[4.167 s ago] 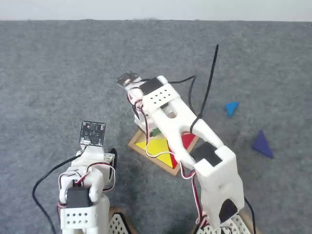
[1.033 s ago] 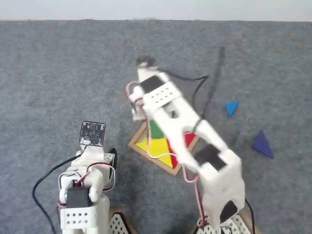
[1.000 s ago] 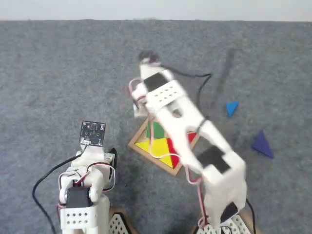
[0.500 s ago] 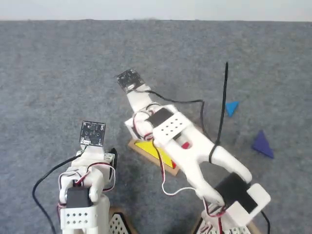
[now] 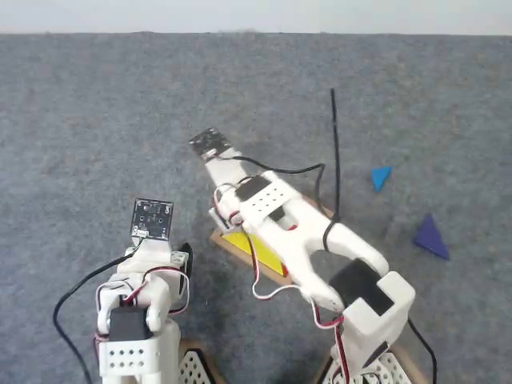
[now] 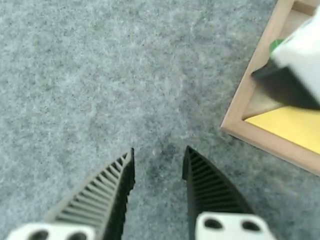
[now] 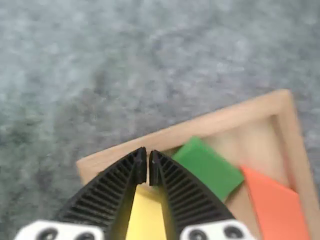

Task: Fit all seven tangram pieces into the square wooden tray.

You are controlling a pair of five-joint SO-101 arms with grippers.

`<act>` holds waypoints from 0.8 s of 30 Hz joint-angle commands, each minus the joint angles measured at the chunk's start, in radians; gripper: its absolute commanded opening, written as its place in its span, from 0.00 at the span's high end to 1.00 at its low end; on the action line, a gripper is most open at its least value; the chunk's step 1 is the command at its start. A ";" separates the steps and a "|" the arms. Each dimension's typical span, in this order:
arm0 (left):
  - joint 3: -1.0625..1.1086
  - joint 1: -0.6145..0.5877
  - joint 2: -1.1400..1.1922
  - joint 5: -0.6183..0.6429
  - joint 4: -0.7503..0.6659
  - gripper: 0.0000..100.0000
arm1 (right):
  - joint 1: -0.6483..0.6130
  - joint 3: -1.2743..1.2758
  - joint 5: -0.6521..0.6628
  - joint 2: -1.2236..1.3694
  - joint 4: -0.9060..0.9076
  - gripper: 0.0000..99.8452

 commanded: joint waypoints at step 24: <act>-0.008 0.002 -0.028 -0.006 0.009 0.85 | 0.173 -0.083 -0.006 -0.272 0.180 0.99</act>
